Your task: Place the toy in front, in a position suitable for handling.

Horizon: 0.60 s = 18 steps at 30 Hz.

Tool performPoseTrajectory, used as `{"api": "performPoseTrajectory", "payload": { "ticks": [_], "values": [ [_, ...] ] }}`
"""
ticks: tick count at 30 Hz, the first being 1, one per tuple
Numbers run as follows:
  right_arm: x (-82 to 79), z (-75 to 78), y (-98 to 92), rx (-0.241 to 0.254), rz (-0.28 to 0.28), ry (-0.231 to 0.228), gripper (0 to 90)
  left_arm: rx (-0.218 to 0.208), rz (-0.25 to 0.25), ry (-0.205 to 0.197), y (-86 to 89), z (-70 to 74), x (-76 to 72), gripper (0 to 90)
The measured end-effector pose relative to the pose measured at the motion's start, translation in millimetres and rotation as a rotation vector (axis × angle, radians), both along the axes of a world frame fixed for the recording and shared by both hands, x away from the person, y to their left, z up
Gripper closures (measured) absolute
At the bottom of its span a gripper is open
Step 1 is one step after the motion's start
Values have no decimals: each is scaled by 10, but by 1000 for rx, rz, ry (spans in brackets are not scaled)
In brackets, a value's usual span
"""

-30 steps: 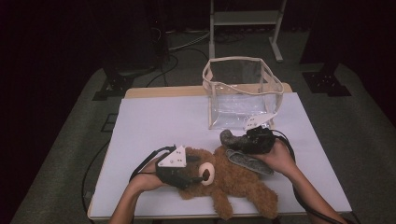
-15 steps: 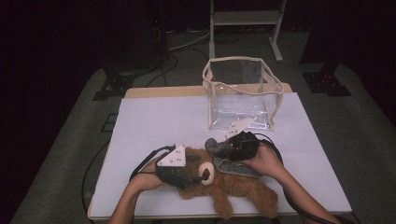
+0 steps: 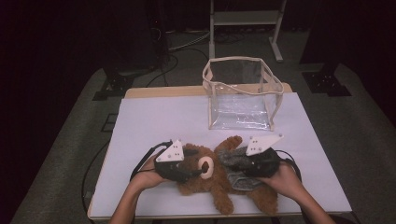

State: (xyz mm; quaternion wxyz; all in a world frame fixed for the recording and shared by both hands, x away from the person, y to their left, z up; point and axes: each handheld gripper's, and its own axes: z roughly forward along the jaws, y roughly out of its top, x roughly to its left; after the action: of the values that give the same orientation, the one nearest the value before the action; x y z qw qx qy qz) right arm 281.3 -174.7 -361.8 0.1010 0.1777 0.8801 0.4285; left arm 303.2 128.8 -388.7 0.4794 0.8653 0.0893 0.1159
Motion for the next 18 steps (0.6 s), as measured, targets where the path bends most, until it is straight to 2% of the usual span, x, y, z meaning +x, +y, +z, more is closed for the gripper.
{"api": "performPoseTrajectory", "payload": {
  "ticks": [2, 5, 6, 8, 10, 12, 14, 16, 18],
  "values": [
    [-51, -1, -42, -12, -14, -30, 712, -1, -2, -4, 1, 13, 0, 348],
    [-18, -32, -100, 4, -27, -19, 713, -3, 4, -27, 26, 50, -11, 350],
    [12, -41, -114, 15, -31, -9, 713, -7, 8, -36, 48, 63, -12, 351],
    [81, -52, -136, 30, -43, -8, 713, -9, 6, -22, 83, 69, -1, 353],
    [155, -52, -155, 27, -63, -18, 713, 1, 8, -19, 109, 38, 12, 352],
    [247, -60, -177, 42, -71, -1, 713, 11, 17, -13, 105, -1, 31, 354],
    [307, -63, -163, 49, -74, 12, 713, 31, 36, -25, 84, -25, 47, 379],
    [340, -27, -93, 45, -70, 17, 713, 23, 45, -22, 58, -47, 61, 391],
    [333, 9, 11, 34, -40, 19, 713, 17, 51, -26, 52, -51, 72, 392]
  ]
}}
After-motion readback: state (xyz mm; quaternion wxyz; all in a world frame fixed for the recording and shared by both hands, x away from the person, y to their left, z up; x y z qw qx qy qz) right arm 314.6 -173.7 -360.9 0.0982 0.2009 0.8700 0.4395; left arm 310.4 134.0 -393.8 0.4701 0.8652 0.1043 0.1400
